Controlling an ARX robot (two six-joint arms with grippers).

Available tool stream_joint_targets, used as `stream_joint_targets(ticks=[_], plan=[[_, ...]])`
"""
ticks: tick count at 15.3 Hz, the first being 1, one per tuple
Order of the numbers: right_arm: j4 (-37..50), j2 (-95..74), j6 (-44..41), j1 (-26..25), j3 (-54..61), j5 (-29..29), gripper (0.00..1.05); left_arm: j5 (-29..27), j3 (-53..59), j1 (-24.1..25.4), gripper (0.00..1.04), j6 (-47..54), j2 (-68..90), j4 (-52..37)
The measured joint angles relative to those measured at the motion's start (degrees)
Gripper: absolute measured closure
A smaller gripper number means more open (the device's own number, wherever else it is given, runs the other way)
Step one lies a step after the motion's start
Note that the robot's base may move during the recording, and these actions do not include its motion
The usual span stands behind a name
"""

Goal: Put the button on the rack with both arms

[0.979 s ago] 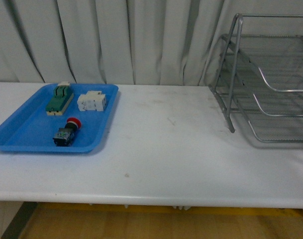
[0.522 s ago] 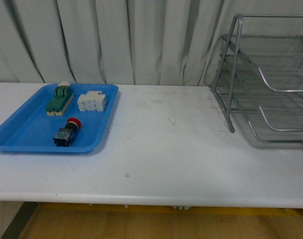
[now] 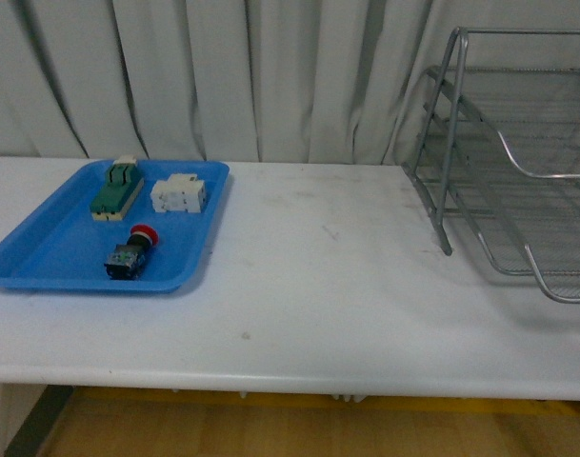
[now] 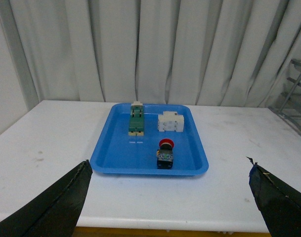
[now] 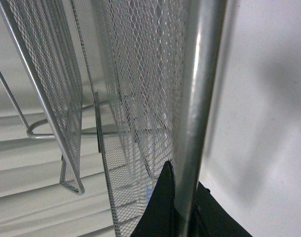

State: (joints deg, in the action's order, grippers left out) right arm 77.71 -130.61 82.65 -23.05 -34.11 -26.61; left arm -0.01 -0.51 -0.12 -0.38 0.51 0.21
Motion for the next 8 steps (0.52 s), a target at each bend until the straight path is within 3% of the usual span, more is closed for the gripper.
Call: stream_joint_targets(ticks=[1, 3, 7, 8], plan=[[0.07, 0.35, -0.37, -0.79, 1.55, -0.5, 1.02, 0.0, 0.0, 0.0, 0.07, -0.02, 0.0, -0.02], [-0.68, 1.49, -2.36, -1.11, 3.74, 0.15, 0.83, 0.0, 0.0, 0.0, 0.07, 0.0, 0.0, -0.04], [-3.13, 5.53, -3.17, -4.09, 10.71, -1.07, 0.29, 0.0, 0.0, 0.0, 0.07, 0.0, 0.0, -0.02], [-4.04, 8.28, -2.23, -5.62, 13.18, -2.08, 0.11, 0.0, 0.0, 0.0, 0.07, 0.0, 0.0, -0.02]])
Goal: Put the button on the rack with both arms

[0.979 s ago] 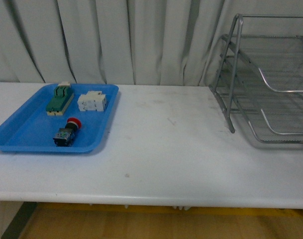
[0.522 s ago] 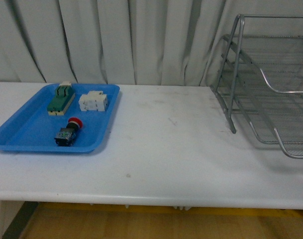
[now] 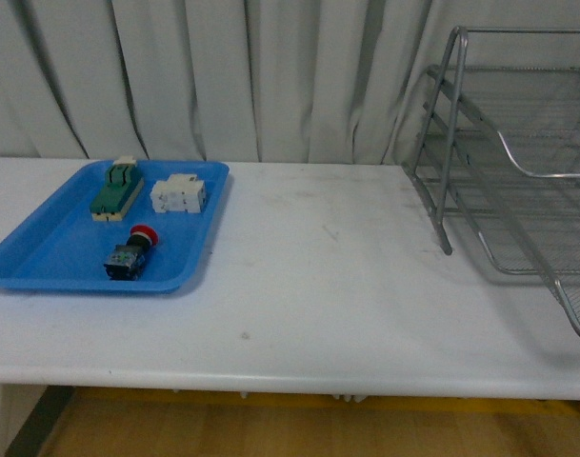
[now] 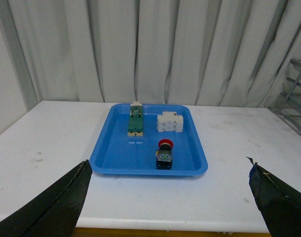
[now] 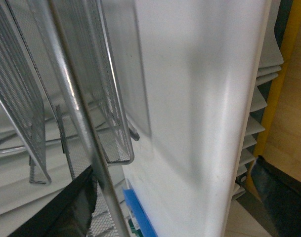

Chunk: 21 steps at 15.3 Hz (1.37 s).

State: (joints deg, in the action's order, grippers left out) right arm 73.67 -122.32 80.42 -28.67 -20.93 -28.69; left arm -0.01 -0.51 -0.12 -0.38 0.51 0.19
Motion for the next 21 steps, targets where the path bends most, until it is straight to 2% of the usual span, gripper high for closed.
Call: stream_joint_targets(ticks=[1, 2, 7, 8, 9, 10, 11, 12, 14, 16, 17, 18, 21], plan=[[-0.17, 1.97, 1.33, -1.29, 0.98, -1.18, 0.05, 0.0, 0.0, 0.0, 0.07, 0.0, 0.0, 0.0], [-0.13, 4.57, 2.54, -2.27, 1.22, -1.84, 0.07, 0.0, 0.0, 0.0, 0.07, 0.0, 0.0, 0.0], [0.02, 18.56, 5.66, -5.33, 4.11, -5.68, 0.06, -0.02, 0.0, 0.0, 0.07, 0.0, 0.0, 0.0], [-8.96, 26.95, -0.15, -5.86, 4.83, -5.14, 0.13, -0.04, 0.0, 0.0, 0.07, 0.0, 0.0, 0.0], [-17.62, 41.33, -15.58, -4.31, 7.76, -3.45, 0.25, 0.02, 0.0, 0.0, 0.07, 0.0, 0.0, 0.0], [-22.38, 52.02, -28.33, -2.29, 9.18, -2.4, 0.35, 0.02, 0.0, 0.0, 0.07, 0.0, 0.0, 0.0], [-26.49, 59.34, -37.11, -0.59, 9.9, -0.79, 0.42, -0.02, 0.0, 0.0, 0.07, 0.0, 0.0, -0.02], [-31.89, 66.9, -49.68, 1.64, 10.95, 1.31, 0.51, -0.04, 0.0, 0.0, 0.07, -0.02, 0.0, 0.0], [-45.51, 81.31, -67.84, 8.2, 13.73, 7.87, 0.71, -0.02, 0.0, 0.0, 0.07, 0.0, 0.0, 0.0], [-54.25, 94.31, -75.28, 16.92, 15.21, 17.05, 0.9, 0.0, 0.0, 0.0, 0.07, 0.0, 0.0, 0.0], [-56.17, 100.39, -77.24, 23.96, 16.74, 23.5, 1.01, 0.0, 0.0, 0.0, 0.07, 0.0, 0.0, 0.0], [-57.44, 103.23, -78.71, 28.52, 17.86, 26.56, 1.03, -0.02, 0.0, 0.0, 0.07, 0.0, 0.0, 0.0], [-59.93, 106.16, -79.73, 28.65, 18.88, 28.72, 1.03, 0.02, 0.0, 0.0, 0.07, 0.0, 0.0, 0.0]])
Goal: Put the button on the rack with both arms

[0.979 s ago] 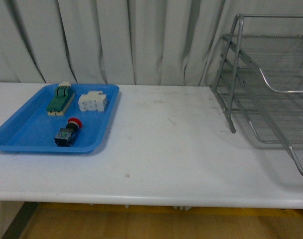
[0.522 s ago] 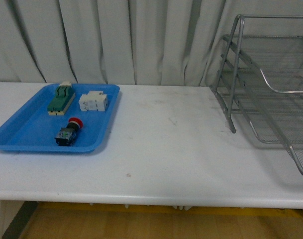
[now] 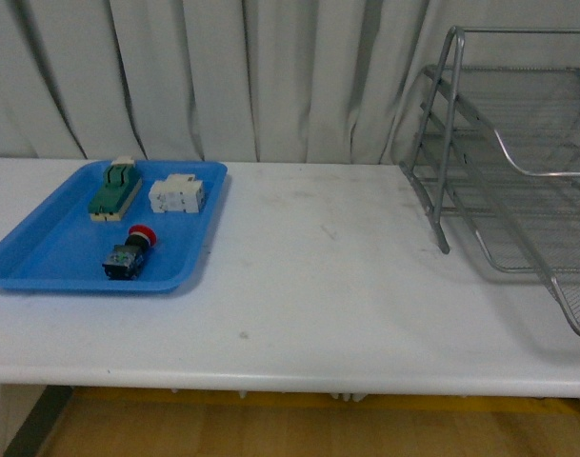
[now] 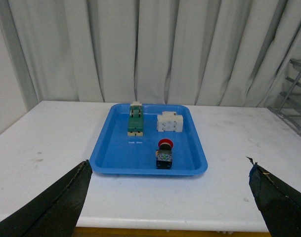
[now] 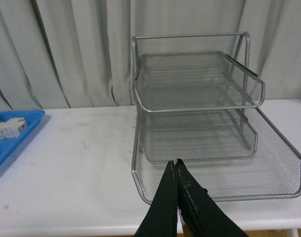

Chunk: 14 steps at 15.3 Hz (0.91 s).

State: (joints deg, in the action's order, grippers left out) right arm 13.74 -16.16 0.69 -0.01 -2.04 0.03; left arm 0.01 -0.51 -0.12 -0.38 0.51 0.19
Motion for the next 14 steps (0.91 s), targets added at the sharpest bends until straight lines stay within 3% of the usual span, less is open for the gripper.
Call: stream_joint_targets(ticks=[7, 9, 14], plan=[[-3.63, 6.05, -0.31, 0.0, 1.46, -0.02, 1.03, -0.02, 0.0, 0.0, 0.07, 0.0, 0.0, 0.0], [-14.23, 14.4, -0.35, 0.0, 1.42, 0.0, 1.03, -0.07, 0.0, 0.0, 0.07, -0.02, 0.0, 0.0], [-13.99, 15.93, -0.35, 0.0, 1.42, -0.02, 1.03, -0.02, 0.0, 0.0, 0.07, 0.0, 0.0, -0.02]])
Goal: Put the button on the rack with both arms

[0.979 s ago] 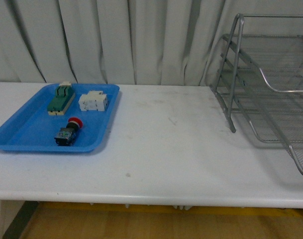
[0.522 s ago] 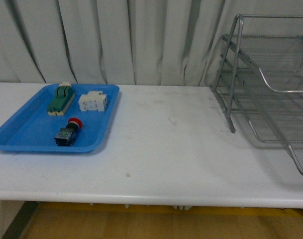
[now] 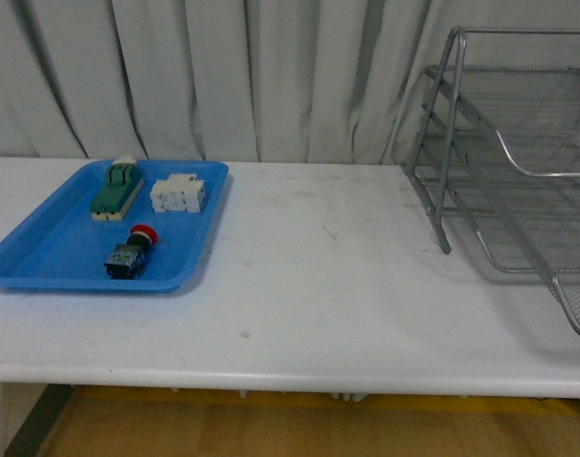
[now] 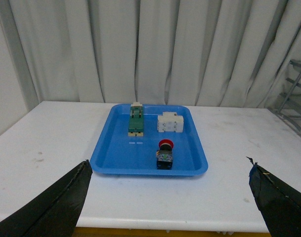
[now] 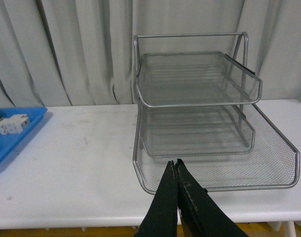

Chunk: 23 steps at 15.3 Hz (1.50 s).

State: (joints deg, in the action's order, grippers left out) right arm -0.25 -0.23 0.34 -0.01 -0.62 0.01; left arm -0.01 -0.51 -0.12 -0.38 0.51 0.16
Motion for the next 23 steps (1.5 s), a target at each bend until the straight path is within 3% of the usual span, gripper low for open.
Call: stream_joint_targets(ticks=[1, 5, 7, 8, 9, 10, 13, 15, 19, 23], plan=[[0.07, 0.0, -0.11, 0.0, 0.0, 0.02, 1.0, 0.0, 0.0, 0.0, 0.07, -0.02, 0.0, 0.02], [0.04, 0.0, -0.13, 0.0, 0.0, 0.02, 0.45, 0.0, 0.0, 0.0, 0.07, 0.0, 0.0, 0.0], [0.07, 0.0, -0.11, 0.0, 0.0, 0.02, 0.36, -1.42, -1.49, -0.42, 0.07, -1.33, 1.01, 5.2], [0.07, 0.0, -0.17, 0.0, 0.0, 0.02, 0.25, -4.42, -8.74, -0.11, 0.07, -6.12, 11.04, 18.99], [0.13, 0.0, -0.17, 0.0, 0.0, 0.02, 0.14, -4.22, -14.69, 1.25, 0.07, -10.34, 18.8, 23.74], [0.07, 0.0, -0.15, 0.0, 0.0, 0.0, 0.04, -2.67, -19.02, 2.4, 0.07, -11.56, 24.39, 18.99], [0.07, 0.0, -0.17, 0.0, 0.0, 0.02, 0.06, 1.03, -30.01, 1.92, 0.07, -10.27, 49.44, -0.76], [0.09, 0.0, -0.17, 0.0, 0.0, 0.0, 0.06, 3.23, -40.54, -0.22, 0.07, -7.93, 71.76, -7.19], [0.07, 0.0, -0.17, 0.0, 0.0, 0.0, 0.06, 0.04, -65.33, -2.21, 0.07, -2.03, 105.07, 0.24], [0.09, 0.0, -0.17, 0.0, 0.0, 0.0, 0.06, -1.49, -76.02, -2.36, 0.07, 1.36, 118.71, 3.48]])
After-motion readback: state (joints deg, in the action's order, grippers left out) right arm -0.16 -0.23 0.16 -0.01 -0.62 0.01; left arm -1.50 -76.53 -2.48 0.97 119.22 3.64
